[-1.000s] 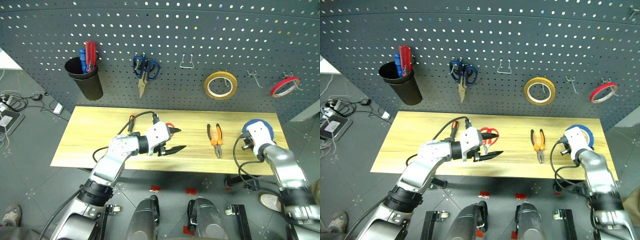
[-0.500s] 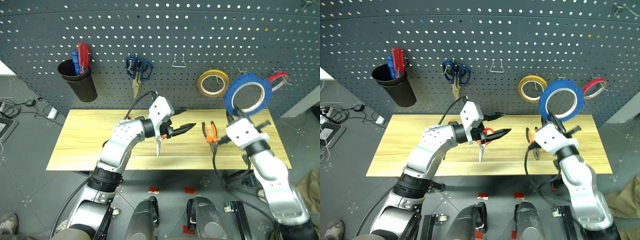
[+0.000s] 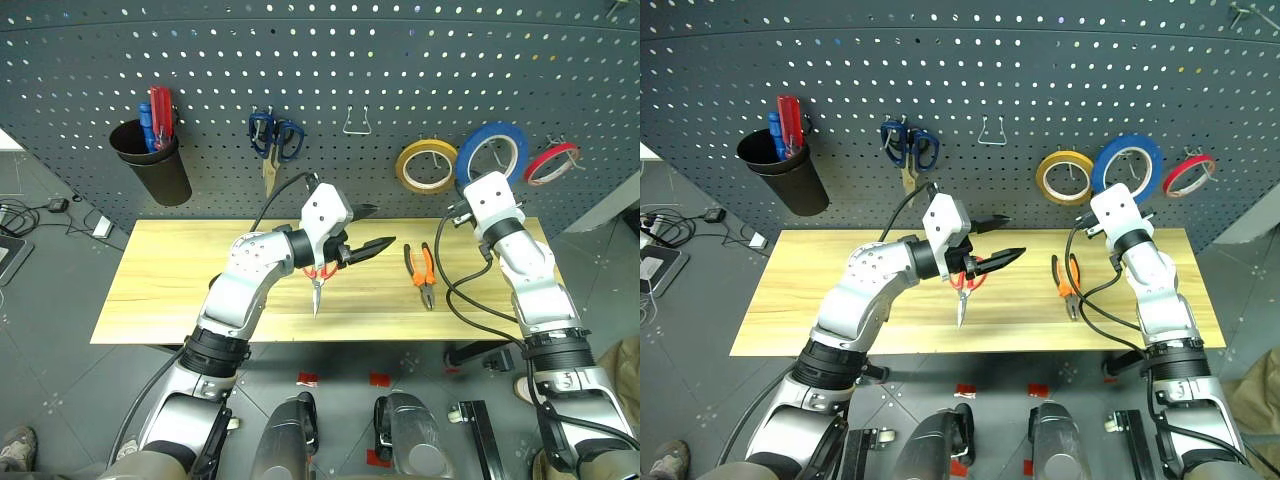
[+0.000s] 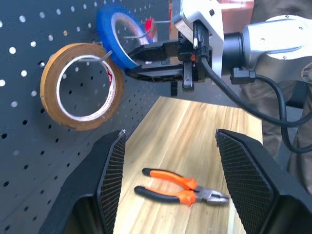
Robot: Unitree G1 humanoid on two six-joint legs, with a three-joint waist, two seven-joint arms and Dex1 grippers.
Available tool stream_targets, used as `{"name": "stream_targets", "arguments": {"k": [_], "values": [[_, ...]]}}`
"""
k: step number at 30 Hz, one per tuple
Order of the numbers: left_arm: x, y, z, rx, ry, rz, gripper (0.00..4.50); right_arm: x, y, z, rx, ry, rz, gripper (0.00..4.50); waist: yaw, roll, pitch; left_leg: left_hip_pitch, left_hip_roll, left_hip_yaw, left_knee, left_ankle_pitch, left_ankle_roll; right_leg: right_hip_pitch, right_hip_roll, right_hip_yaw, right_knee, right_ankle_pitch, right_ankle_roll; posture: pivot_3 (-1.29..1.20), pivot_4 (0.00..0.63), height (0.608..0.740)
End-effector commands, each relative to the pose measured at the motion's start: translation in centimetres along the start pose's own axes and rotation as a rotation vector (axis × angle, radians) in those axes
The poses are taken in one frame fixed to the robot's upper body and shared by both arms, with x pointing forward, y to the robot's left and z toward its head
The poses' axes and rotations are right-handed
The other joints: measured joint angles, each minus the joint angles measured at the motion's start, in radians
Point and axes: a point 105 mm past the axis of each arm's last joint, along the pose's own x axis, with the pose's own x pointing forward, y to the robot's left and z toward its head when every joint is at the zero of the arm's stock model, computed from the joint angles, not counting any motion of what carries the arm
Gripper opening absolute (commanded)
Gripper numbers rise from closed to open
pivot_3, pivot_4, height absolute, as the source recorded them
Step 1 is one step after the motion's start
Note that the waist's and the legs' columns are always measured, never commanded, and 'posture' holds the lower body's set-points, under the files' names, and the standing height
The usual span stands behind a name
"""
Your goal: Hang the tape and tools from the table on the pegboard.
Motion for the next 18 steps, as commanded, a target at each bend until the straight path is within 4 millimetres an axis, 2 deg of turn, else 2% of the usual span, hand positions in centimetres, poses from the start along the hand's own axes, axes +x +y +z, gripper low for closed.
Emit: {"name": "stream_targets", "arguments": {"k": [1, 6, 7, 12, 15, 18], "values": [[-0.6, 0.0, -0.2, 0.024, 0.005, 0.011, 3.09, -0.6, -0.9, 1.5, 0.025, -0.057, -0.037, 2.68, 0.0, 0.0, 0.0, 0.0, 0.0, 0.0, 0.0, 0.0, 0.0, 0.0, 0.0, 0.0, 0.0, 0.0, 0.0, -0.31, 0.216, 0.74], [-2.5, -0.5, -2.2, 0.071, 0.096, -0.012, 3.09, -3.1, 1.1, 0.5, 0.107, 0.036, -0.013, 4.34, 0.003, 0.0, 0.0, 0.0, 0.001, -0.001, 0.0, 0.0, 0.0, 0.0, 0.0, 0.001, 0.001, 0.0, 0.0, -0.32, 0.225, 0.74], [-3.1, -0.7, -2.8, 0.083, 0.124, -0.02, 3.09, -3.7, 1.8, 0.4, 0.141, 0.065, 0.001, 4.49, 0.002, 0.0, 0.0, 0.001, 0.001, 0.0, 0.0, 0.0, 0.0, 0.0, 0.0, 0.001, 0.001, 0.0, 0.0, -0.32, 0.23, 0.74], [-6.4, -1.7, -5.7, 0.129, 0.265, -0.07, 3.09, -5.4, 6.0, 0.1, 0.358, 0.25, 0.099, 4.49, -0.004, 0.001, 0.0, 0.001, 0.002, 0.002, 0.0, 0.0, 0.0, -0.003, 0.0, 0.004, 0.003, 0.0, -0.001, -0.31, 0.244, 0.74], [-8.4, -2.3, -7.1, 0.158, 0.352, -0.109, 3.09, -5.2, 8.1, -0.6, 0.51, 0.412, 0.116, 4.49, -0.002, 0.001, 0.0, 0.001, 0.004, 0.001, 0.0, -0.001, 0.0, -0.003, 0.001, 0.004, 0.003, 0.001, -0.003, -0.3, 0.252, 0.74], [-9.4, -2.8, -7.7, 0.154, 0.384, -0.123, 3.09, -4.3, 9.0, -1.4, 0.578, 0.542, 0.089, 4.49, 0.0, 0.001, 0.0, 0.001, 0.005, 0.001, 0.0, -0.002, 0.004, -0.004, 0.002, 0.004, 0.003, 0.003, -0.006, -0.28, 0.267, 0.74]]}}
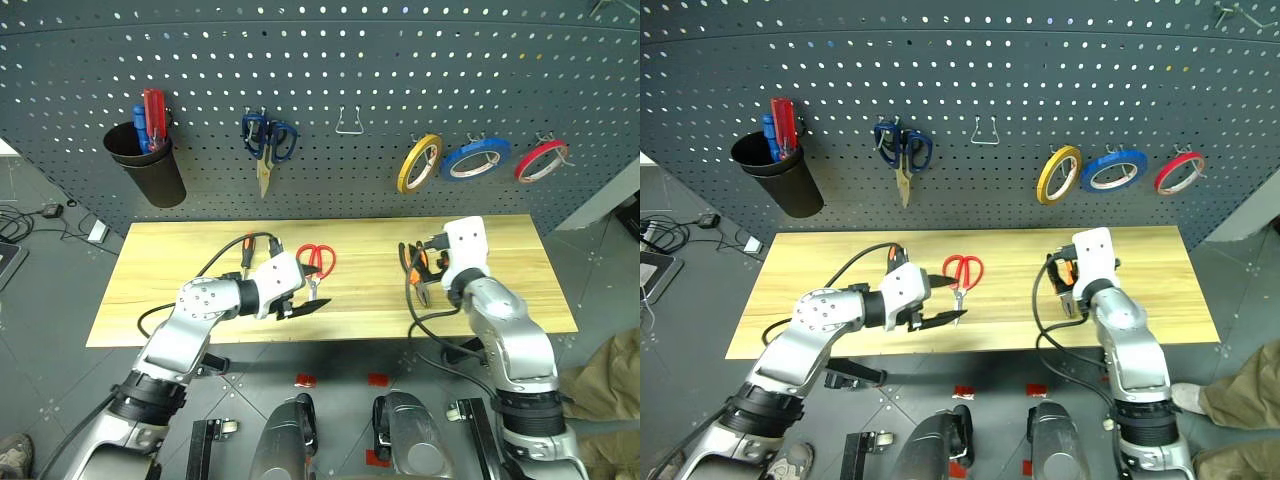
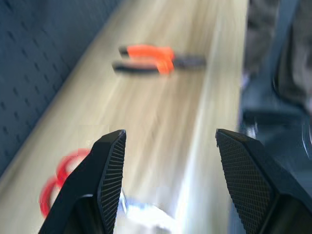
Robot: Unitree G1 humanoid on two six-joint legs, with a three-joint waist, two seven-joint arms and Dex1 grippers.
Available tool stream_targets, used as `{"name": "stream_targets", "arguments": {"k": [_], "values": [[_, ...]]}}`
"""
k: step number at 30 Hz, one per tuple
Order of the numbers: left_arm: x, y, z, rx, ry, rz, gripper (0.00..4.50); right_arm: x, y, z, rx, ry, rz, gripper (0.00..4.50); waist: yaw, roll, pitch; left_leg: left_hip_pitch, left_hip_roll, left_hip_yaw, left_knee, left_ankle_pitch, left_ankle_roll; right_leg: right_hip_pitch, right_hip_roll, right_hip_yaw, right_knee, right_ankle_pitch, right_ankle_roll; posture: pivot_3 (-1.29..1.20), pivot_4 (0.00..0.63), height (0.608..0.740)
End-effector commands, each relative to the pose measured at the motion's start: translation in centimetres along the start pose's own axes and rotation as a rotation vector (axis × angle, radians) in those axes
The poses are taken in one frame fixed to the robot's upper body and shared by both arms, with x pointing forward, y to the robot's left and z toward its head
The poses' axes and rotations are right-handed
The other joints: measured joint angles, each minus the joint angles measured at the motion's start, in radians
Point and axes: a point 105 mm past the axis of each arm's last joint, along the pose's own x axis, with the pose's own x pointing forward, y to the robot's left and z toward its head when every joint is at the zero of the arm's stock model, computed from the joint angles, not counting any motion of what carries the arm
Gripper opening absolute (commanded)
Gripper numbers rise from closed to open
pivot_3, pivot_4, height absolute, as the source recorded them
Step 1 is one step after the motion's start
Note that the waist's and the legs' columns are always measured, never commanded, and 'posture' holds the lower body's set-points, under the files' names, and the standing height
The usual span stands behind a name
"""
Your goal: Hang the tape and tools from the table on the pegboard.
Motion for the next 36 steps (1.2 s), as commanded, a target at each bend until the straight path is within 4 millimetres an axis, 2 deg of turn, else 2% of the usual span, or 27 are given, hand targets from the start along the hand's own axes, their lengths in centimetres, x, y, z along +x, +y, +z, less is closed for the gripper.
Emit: {"name": "stream_targets", "arguments": {"k": [1, 3, 7, 11, 20, 26, 29, 32, 33, 36], "values": [[-0.7, -0.7, 0.8, 0.062, -0.012, -0.025, 3.09, 1.0, -0.2, 0.1, 0.089, 0.11, -0.049, 4.49, 0.002, 0.0, 0.0, 0.0, 0.0, 0.0, 0.0, 0.0, 0.0, 0.0, 0.0, 0.0, 0.0, 0.0, 0.0, -0.28, 0.271, 0.74], [-0.9, -1.2, 0.6, 0.063, -0.001, -0.035, 3.09, 1.8, -0.3, -0.1, 0.125, 0.161, -0.054, 4.49, 0.009, 0.001, 0.001, 0.0, 0.0, 0.001, 0.0, 0.0, 0.001, -0.001, 0.0, 0.001, 0.0, 0.0, 0.0, -0.26, 0.283, 0.74], [-0.6, -2.2, 0.6, 0.062, 0.002, -0.056, 3.09, 3.7, -2.2, -1.0, 0.104, 0.223, -0.131, 4.49, 0.02, 0.001, 0.003, -0.001, 0.0, 0.004, -0.002, 0.0, 0.001, -0.004, 0.0, 0.004, 0.0, 0.0, 0.0, -0.24, 0.312, 0.74], [-0.3, -3.0, 1.0, 0.053, -0.008, -0.074, 3.09, 5.0, -2.6, -2.3, 0.111, 0.299, -0.14, 4.49, 0.022, 0.0, 0.018, -0.001, 0.0, 0.012, -0.003, 0.0, 0.002, -0.008, 0.001, 0.012, 0.0, 0.0, 0.0, -0.23, 0.336, 0.74], [0.1, -3.3, 1.3, 0.047, -0.014, -0.092, 3.09, 6.3, -2.0, -4.7, 0.117, 0.408, -0.106, 4.49, 0.023, -0.001, 0.041, -0.001, 0.008, 0.02, -0.004, -0.001, 0.001, -0.014, 0.008, 0.02, 0.0, 0.0, -0.001, -0.22, 0.355, 0.74], [0.4, -2.8, 1.6, 0.039, -0.033, -0.083, 3.09, 7.2, -2.9, -5.2, 0.083, 0.419, -0.116, 4.49, 0.023, -0.002, 0.043, -0.001, 0.008, 0.022, -0.003, -0.002, 0.001, -0.014, 0.008, 0.021, 0.0, 0.001, -0.001, -0.22, 0.348, 0.74], [0.3, -2.3, 1.7, 0.011, -0.05, -0.049, 3.09, 7.5, -3.2, -5.3, 0.063, 0.42, -0.11, 3.87, 0.023, -0.002, 0.043, -0.001, 0.009, 0.022, -0.003, -0.002, 0.001, -0.014, 0.008, 0.021, 0.0, 0.001, -0.001, -0.23, 0.342, 0.74], [0.0, -1.5, 1.3, -0.02, -0.054, 0.005, 3.09, 7.7, -3.3, -5.4, 0.047, 0.431, -0.098, 2.87, 0.022, -0.002, 0.043, -0.001, 0.009, 0.022, -0.004, -0.002, 0.001, -0.015, 0.008, 0.021, 0.0, 0.001, -0.001, -0.23, 0.334, 0.74], [-0.1, -1.2, 1.2, -0.029, -0.054, 0.024, 3.09, 7.8, -3.3, -5.5, 0.041, 0.433, -0.096, 2.71, 0.022, -0.002, 0.043, -0.001, 0.009, 0.023, -0.004, -0.002, 0.001, -0.015, 0.008, 0.021, 0.0, 0.001, -0.001, -0.23, 0.33, 0.74], [-0.7, -0.1, 1.0, -0.094, -0.082, 0.107, 3.09, 7.9, -3.5, -5.0, 0.028, 0.416, -0.091, 2.72, 0.023, -0.002, 0.043, -0.001, 0.009, 0.023, -0.003, -0.002, 0.001, -0.014, 0.008, 0.021, 0.0, 0.001, 0.0, -0.23, 0.317, 0.74]]}}
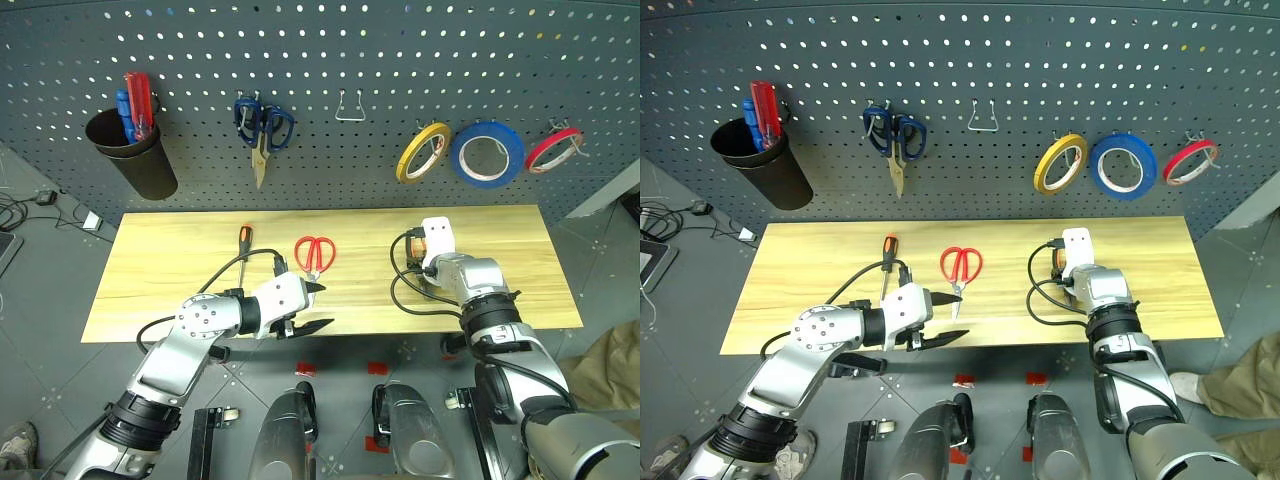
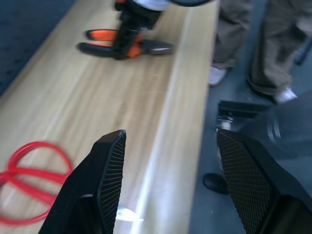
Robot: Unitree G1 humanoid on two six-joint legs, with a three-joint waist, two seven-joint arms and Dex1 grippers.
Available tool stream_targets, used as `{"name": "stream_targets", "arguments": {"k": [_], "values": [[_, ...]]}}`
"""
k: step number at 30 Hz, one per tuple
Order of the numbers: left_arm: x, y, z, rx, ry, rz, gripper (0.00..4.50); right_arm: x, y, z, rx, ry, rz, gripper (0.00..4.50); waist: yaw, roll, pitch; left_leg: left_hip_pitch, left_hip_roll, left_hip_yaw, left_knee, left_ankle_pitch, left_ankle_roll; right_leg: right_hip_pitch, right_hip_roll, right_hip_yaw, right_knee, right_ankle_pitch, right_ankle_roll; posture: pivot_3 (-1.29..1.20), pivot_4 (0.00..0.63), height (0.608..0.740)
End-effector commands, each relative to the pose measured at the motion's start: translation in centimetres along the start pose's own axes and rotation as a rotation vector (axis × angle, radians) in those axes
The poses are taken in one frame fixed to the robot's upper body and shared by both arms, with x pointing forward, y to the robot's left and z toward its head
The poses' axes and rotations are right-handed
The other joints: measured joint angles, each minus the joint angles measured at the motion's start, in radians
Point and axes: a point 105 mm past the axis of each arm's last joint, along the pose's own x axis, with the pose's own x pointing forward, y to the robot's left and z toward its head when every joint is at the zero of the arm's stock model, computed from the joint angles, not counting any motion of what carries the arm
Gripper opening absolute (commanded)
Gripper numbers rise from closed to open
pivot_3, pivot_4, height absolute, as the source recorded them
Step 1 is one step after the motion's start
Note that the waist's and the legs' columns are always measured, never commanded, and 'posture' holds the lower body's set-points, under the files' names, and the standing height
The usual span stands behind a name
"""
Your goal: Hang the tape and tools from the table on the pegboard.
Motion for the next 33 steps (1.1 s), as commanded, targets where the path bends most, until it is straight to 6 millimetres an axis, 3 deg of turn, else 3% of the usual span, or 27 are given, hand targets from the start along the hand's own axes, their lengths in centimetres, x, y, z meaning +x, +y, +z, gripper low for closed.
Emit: {"name": "stream_targets", "arguments": {"k": [1, 6, 11, 14, 17, 19, 26, 33], "values": [[-1.0, 1.5, 0.3, -0.071, -0.052, 0.11, 3.09, -0.2, -0.4, 0.4, -0.029, -0.018, -0.009, 2.72, 0.001, 0.0, 0.0, 0.0, 0.0, 0.0, 0.0, 0.0, 0.0, 0.0, 0.0, 0.0, 0.0, 0.0, 0.0, -0.23, 0.311, 0.74], [-2.2, 3.0, 0.7, -0.141, -0.095, 0.23, 3.09, -3.5, 0.5, 2.9, -0.084, -0.188, 0.03, 2.72, 0.003, 0.0, 0.0, -0.001, 0.0, 0.0, -0.001, 0.001, -0.001, -0.001, 0.0, 0.0, 0.0, 0.0, 0.0, -0.23, 0.28, 0.74], [-4.1, 4.5, 2.3, -0.168, -0.17, 0.338, 3.09, -11.7, 4.4, 5.0, -0.103, -0.492, 0.117, 2.72, 0.001, 0.0, 0.0, -0.004, 0.0, 0.0, -0.001, 0.001, -0.006, -0.003, 0.0, 0.0, -0.001, 0.0, 0.001, -0.24, 0.265, 0.74], [-5.0, 4.7, 2.8, -0.171, -0.191, 0.376, 3.09, -15.6, 6.4, 6.2, -0.122, -0.657, 0.144, 2.72, -0.004, -0.001, -0.002, -0.004, 0.001, 0.0, -0.001, 0.0, -0.007, -0.004, 0.001, 0.0, -0.001, 0.0, 0.001, -0.25, 0.256, 0.74], [-6.2, 5.2, 3.5, -0.189, -0.219, 0.437, 3.09, -20.3, 9.6, 9.3, -0.182, -0.919, 0.207, 2.72, -0.007, -0.002, -0.003, -0.004, 0.001, 0.0, 0.0, 0.0, -0.007, -0.004, 0.002, 0.0, 0.0, 0.0, 0.001, -0.26, 0.246, 0.74], [-6.8, 6.0, 4.0, -0.207, -0.242, 0.489, 3.09, -22.4, 11.2, 12.1, -0.223, -1.084, 0.229, 2.72, -0.012, -0.003, -0.003, -0.004, 0.001, -0.001, 0.0, 0.0, -0.007, -0.005, 0.002, 0.001, 0.0, 0.0, 0.001, -0.25, 0.234, 0.74], [-7.7, 8.1, 5.3, -0.2, -0.256, 0.605, 3.09, -22.3, 12.6, 19.1, -0.243, -1.298, 0.204, 2.71, -0.014, -0.019, -0.016, -0.003, 0.003, -0.003, 0.001, 0.002, -0.009, -0.003, 0.005, 0.0, 0.001, 0.004, -0.001, -0.21, 0.218, 0.74], [-7.1, 9.1, 6.8, -0.181, -0.265, 0.633, 3.09, -22.2, 13.1, 24.3, -0.227, -1.438, 0.142, 2.71, -0.006, -0.019, -0.016, -0.003, 0.003, -0.001, 0.001, 0.003, -0.009, -0.003, 0.005, 0.0, -0.001, 0.004, -0.002, -0.17, 0.231, 0.74]]}}
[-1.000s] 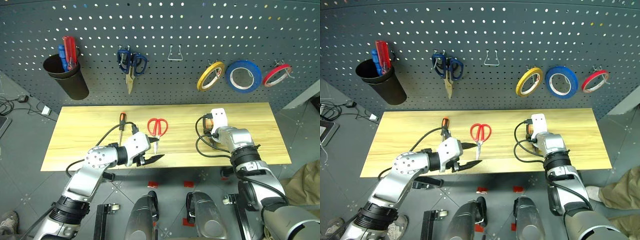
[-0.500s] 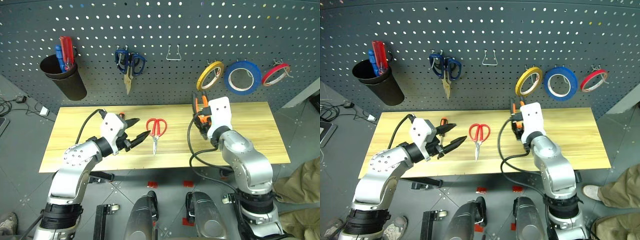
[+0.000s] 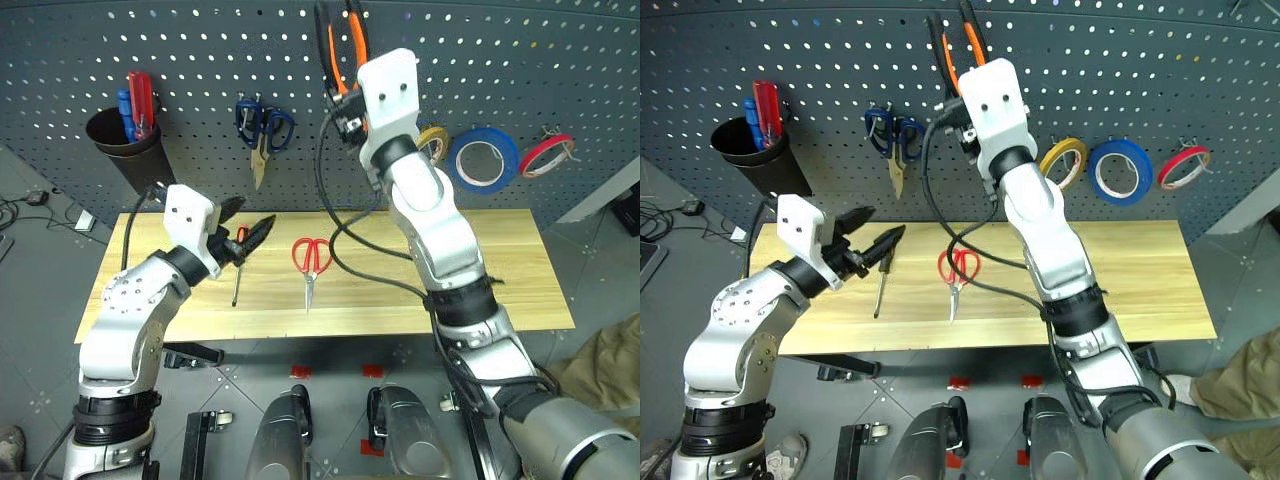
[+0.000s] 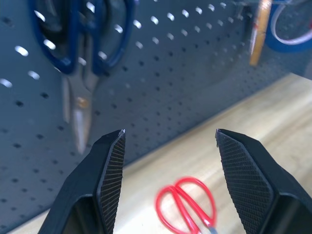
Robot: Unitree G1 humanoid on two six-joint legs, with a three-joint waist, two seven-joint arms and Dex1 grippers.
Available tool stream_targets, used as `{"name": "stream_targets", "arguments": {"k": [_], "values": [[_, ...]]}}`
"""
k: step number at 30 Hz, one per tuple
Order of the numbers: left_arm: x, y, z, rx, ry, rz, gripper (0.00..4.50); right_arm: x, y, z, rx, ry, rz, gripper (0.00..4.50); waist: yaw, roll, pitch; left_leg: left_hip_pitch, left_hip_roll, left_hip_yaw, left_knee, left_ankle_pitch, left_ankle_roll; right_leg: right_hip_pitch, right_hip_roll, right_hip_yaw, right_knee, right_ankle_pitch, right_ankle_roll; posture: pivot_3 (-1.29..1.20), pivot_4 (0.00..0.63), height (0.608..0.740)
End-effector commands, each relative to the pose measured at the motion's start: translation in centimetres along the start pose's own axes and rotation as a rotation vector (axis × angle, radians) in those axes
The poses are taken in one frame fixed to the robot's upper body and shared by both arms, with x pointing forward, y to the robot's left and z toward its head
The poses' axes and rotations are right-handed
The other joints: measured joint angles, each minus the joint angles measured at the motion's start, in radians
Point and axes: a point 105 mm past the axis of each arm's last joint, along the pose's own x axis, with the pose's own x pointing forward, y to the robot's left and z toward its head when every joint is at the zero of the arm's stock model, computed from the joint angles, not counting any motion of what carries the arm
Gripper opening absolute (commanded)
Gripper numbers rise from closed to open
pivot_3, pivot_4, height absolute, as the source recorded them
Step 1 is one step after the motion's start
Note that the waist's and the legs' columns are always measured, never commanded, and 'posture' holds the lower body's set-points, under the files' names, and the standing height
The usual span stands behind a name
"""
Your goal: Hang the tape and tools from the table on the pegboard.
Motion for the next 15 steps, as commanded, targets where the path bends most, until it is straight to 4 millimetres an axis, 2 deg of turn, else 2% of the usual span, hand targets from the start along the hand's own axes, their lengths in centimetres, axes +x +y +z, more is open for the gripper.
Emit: {"name": "stream_targets", "arguments": {"k": [1, 5, 7, 15], "values": [[0.5, -0.7, 1.7, 0.038, -0.044, -0.012, 3.09, 2.0, -0.9, 3.9, -0.014, -0.178, -0.056, 2.71, 0.002, 0.0, 0.0, 0.0, 0.0, 0.0, 0.0, 0.0, 0.0, 0.0, 0.0, 0.0, 0.0, 0.0, 0.0, -0.17, 0.235, 0.74], [1.0, -0.7, 2.3, 0.037, -0.053, -0.003, 3.09, 3.2, -1.1, 4.6, -0.018, -0.218, -0.077, 2.71, 0.006, 0.0, 0.0, 0.0, 0.001, 0.002, -0.001, 0.0, 0.0, -0.001, 0.0, 0.001, -0.001, 0.0, 0.0, -0.14, 0.254, 0.74], [1.2, -0.7, 2.4, 0.033, -0.056, -0.001, 3.09, 3.5, -1.1, 4.3, -0.021, -0.223, -0.083, 2.71, 0.01, 0.0, 0.0, 0.0, 0.001, 0.002, -0.001, 0.0, 0.0, -0.001, 0.0, 0.001, -0.001, 0.0, 0.0, -0.14, 0.257, 0.74], [2.3, -1.0, 2.6, 0.02, -0.071, -0.013, 3.09, 3.3, -0.7, 0.7, -0.027, -0.179, -0.126, 2.71, 0.02, 0.001, 0.003, 0.0, 0.001, 0.002, 0.0, 0.0, 0.0, -0.001, 0.0, 0.002, 0.0, 0.0, 0.0, -0.11, 0.298, 0.74]]}}
